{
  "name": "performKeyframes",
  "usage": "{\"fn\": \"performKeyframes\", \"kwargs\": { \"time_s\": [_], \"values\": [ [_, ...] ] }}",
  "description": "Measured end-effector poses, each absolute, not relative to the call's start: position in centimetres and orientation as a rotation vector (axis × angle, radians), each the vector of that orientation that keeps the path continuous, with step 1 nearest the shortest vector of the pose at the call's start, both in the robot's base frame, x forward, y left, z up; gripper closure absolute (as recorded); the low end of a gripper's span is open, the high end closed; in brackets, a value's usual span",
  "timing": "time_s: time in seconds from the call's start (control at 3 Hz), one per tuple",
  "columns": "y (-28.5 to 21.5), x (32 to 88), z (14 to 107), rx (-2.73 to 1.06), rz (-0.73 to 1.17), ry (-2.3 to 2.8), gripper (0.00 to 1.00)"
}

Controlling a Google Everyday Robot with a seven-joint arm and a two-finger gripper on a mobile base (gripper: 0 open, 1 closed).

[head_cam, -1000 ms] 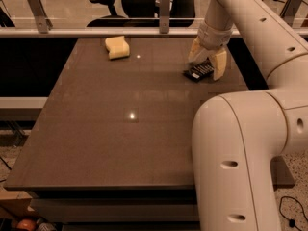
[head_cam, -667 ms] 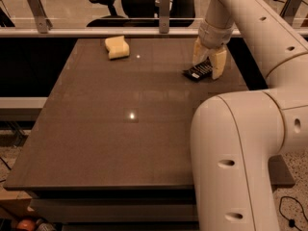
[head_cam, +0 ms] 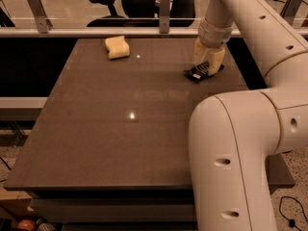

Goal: Move rxbar chocolate near sponge

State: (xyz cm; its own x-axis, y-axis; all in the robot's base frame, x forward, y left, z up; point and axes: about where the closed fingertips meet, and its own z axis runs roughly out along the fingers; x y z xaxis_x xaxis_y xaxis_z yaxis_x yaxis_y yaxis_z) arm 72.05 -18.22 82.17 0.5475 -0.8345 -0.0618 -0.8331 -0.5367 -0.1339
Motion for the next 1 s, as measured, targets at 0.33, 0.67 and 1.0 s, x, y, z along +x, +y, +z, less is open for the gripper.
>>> {"fn": "performKeyframes", "kwargs": {
  "time_s": [0.33, 0.67, 1.0],
  "values": [
    [-18.22, 72.05, 82.18, -2.631, -0.015, 1.428, 1.00],
    [-18.21, 72.06, 82.20, -2.631, -0.015, 1.428, 1.00],
    [-18.09, 72.20, 82.46, -2.630, -0.026, 1.427, 1.00]
  ]
}}
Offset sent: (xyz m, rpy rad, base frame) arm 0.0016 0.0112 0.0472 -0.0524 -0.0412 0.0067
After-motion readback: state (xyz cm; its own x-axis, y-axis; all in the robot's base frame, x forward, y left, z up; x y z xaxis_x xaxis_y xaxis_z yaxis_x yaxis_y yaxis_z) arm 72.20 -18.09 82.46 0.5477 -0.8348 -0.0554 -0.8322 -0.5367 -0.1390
